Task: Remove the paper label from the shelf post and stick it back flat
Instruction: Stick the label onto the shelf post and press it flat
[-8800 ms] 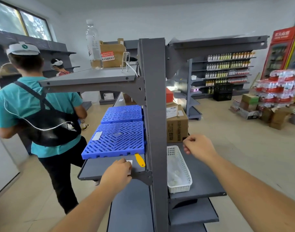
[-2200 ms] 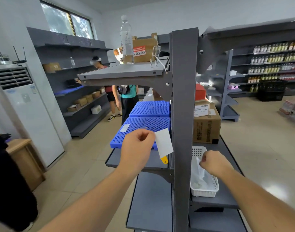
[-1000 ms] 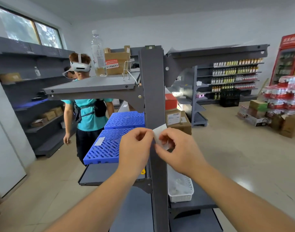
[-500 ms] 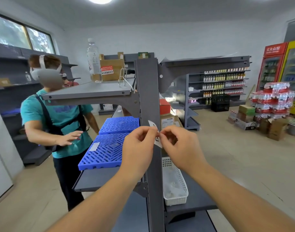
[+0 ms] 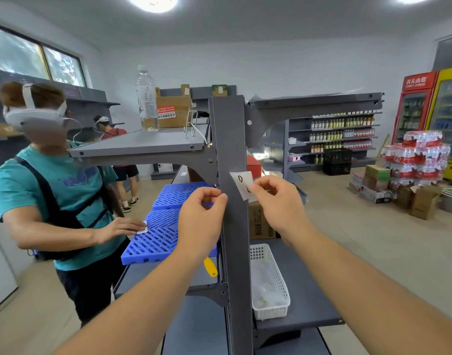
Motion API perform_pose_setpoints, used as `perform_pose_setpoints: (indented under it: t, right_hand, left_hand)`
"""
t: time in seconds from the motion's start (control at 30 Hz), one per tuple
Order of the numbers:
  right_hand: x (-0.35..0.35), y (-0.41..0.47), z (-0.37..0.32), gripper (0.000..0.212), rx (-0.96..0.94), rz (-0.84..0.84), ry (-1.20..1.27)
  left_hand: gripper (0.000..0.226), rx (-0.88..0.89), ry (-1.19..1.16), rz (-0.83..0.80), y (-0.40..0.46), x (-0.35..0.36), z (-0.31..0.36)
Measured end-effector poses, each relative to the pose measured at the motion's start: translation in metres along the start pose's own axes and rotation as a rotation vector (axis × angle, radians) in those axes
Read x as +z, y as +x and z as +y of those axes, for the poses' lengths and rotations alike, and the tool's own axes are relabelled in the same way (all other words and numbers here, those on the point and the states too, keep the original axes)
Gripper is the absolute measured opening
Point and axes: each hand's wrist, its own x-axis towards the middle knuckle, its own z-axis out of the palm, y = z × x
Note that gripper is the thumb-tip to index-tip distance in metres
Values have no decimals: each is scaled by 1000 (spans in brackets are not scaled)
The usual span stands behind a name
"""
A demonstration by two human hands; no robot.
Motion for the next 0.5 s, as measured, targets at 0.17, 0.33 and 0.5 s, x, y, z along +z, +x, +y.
perform_pose_setpoints:
  t: [0.17,0.33,0.5]
  right_hand:
    - [-1,3,-3,12,-13,-34,90]
    - [-2,4,-2,16,-120,-110,33]
    - [-1,11,1,11,-161,-82,-80]
  left_hand:
    - [6,39,19,-43,9,0,3]
    - [6,66,-21,-131,12,5,2]
    - [8,45,-41,-54,17,8,0]
